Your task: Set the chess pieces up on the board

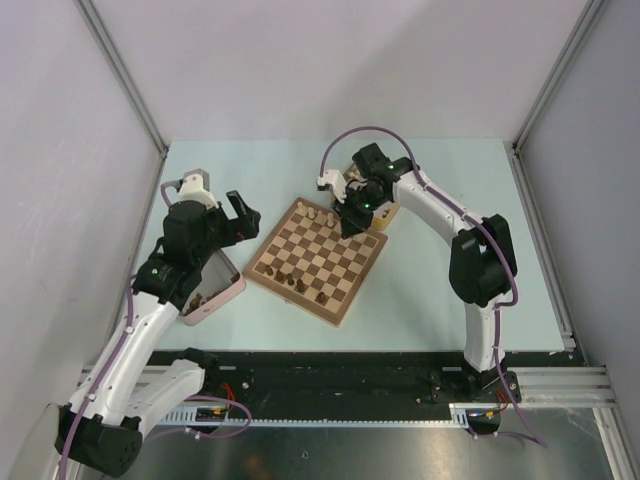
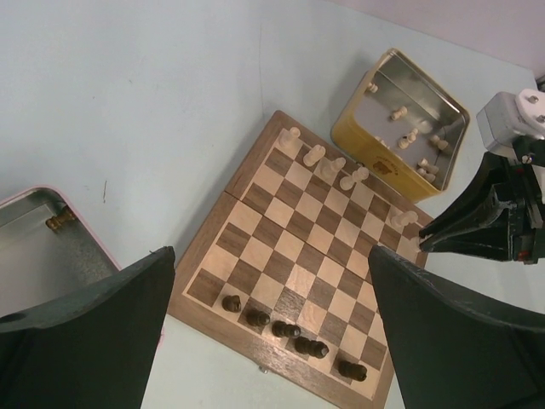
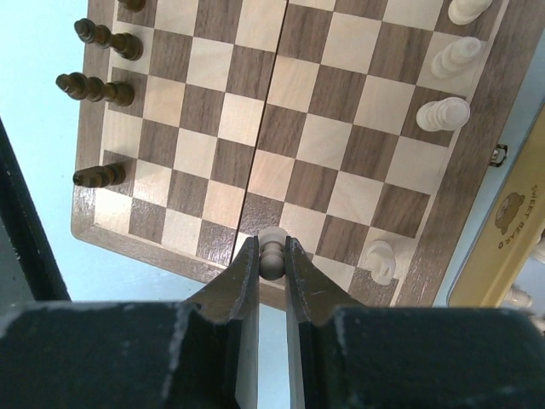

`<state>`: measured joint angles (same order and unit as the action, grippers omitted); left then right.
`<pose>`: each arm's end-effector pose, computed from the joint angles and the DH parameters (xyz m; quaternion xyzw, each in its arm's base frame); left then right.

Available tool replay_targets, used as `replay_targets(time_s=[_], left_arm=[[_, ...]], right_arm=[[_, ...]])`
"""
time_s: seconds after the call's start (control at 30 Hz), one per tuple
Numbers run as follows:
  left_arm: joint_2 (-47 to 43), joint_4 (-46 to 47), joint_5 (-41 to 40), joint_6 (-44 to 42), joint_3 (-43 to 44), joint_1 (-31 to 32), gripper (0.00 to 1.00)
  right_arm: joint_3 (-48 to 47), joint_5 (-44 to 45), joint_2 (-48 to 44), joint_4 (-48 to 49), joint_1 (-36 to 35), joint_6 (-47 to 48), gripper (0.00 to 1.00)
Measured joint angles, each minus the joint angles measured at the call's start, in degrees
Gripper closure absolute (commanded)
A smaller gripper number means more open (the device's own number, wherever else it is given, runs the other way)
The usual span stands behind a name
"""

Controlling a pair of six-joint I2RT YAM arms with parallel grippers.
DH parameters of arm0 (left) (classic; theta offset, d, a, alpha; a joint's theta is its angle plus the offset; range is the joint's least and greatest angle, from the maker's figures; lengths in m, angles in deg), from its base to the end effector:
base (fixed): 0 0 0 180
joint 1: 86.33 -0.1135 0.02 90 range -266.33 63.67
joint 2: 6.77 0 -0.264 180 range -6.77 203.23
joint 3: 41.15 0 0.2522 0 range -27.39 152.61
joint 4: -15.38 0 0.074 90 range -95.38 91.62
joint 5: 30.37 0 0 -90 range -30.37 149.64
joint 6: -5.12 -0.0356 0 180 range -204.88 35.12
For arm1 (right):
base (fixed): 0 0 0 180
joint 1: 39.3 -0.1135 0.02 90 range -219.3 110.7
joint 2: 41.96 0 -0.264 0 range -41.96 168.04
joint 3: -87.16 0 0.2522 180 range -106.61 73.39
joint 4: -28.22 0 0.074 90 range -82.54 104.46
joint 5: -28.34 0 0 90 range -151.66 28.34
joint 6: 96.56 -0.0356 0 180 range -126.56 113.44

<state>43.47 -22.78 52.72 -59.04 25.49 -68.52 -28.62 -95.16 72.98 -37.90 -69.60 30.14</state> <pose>0.1866 -0.0555 0.3471 -0.0916 0.8220 -0.1618 0.5383 0.3586 0.2323 0.2624 -0.5677 0.7459 0.2696 0.2204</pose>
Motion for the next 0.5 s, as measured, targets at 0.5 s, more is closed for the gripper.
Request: replay_targets(time_s=[0.5], left_arm=[[-2.1, -0.1, 1.1, 1.2, -2.5, -0.3, 0.00]], right_arm=[[0.0, 7.7, 0.0, 3.4, -1.8, -2.0, 0.88]])
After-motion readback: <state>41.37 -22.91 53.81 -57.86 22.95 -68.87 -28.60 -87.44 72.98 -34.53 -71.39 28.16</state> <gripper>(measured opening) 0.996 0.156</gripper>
